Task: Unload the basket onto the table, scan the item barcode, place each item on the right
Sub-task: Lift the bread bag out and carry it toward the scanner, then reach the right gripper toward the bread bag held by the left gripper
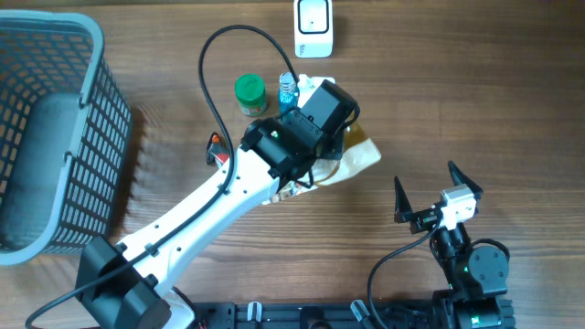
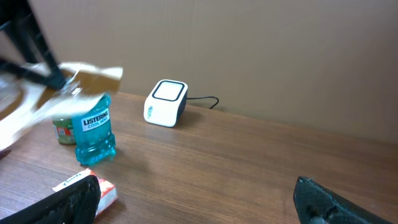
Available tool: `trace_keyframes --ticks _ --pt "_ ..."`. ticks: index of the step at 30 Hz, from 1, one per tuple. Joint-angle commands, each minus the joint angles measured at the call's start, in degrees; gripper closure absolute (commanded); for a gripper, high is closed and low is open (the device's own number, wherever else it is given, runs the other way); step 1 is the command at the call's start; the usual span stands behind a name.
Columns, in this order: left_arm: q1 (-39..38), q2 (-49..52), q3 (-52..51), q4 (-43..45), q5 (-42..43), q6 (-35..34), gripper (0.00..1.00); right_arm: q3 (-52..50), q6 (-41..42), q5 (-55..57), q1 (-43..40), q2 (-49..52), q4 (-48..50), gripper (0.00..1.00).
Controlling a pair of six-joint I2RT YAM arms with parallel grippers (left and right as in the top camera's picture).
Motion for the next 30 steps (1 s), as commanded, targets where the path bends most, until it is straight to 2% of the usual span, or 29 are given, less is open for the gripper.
trace_keyframes --ticks 1,7,12,13,14,30 --pt "-0.2 0.0 -0.2 4.5 -6.5 -10.6 0.96 -0.1 -0.3 -0.7 -0.1 -0.2 0.2 0.0" --pt "-0.1 0.0 -0.2 5.0 -17.4 -41.4 0.96 -0.1 -0.4 -0.7 -0.1 -0.2 0.2 0.0" --pt "0.0 0.0 -0.2 5.0 -22.4 -61.9 0.96 -0.1 -0.3 -0.7 -0.1 -0.2 0.2 0.0" --pt "0.0 0.0 -0.2 5.0 -22.4 -64.0 0.96 -0.1 -0.3 -0.7 -0.1 -0.2 0.2 0.0" --pt "0.0 0.0 -0.2 5.0 -22.5 -65.8 0.96 -0.1 -0.3 -0.7 -0.1 -0.2 0.2 0.0" --pt "4.1 0.0 -0.2 4.6 -22.2 -65.8 0.96 -0.1 1.1 -1.7 -0.1 -0.2 0.3 0.0"
